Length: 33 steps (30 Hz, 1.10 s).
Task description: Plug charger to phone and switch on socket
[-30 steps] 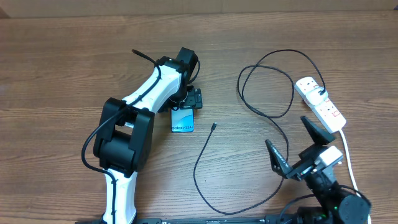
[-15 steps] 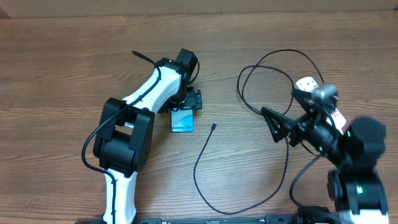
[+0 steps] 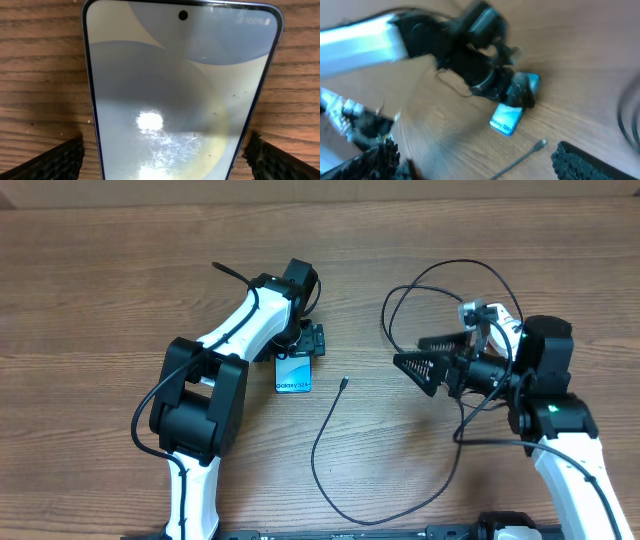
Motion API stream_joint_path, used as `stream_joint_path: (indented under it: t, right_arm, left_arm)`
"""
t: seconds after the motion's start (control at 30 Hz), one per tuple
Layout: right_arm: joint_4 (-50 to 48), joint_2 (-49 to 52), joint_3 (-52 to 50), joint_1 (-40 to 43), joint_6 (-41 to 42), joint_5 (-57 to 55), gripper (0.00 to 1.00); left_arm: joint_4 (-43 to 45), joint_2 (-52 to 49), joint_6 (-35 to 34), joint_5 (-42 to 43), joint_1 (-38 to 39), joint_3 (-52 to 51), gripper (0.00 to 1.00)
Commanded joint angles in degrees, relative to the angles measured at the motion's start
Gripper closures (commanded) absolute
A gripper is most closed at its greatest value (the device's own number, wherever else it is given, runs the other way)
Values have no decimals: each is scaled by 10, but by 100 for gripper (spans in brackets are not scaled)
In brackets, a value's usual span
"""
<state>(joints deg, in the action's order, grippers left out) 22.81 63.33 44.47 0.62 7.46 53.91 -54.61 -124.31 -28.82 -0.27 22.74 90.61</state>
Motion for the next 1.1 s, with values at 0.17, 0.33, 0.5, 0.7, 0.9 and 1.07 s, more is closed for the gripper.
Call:
stream_joint_path:
  t: [0.17,0.33,0.5,0.7,0.9,1.07]
  right_arm:
    - [249,29,212,-2,30,-333,0]
    - [252,30,214,-3,30,-238,0]
    - [240,45,214,-2,33,-229,0]
    - [235,63,214,-2,40,-230,0]
    - [219,69,214,-2,100,-270,0]
    - [219,69,214,-2,104,-275,0]
  left_arm:
    - [-2,-10,-8,4,4,-22,0]
    - [-2,-10,-8,15,4,-22,0]
    - [-4,-10,-8,15,5,-22,0]
    - [-15,-10,-8,23,6,-23,0]
    - [-28,-10,-8,29,6,-23,4]
    - [-28,-10,-8,29,6,-23,6]
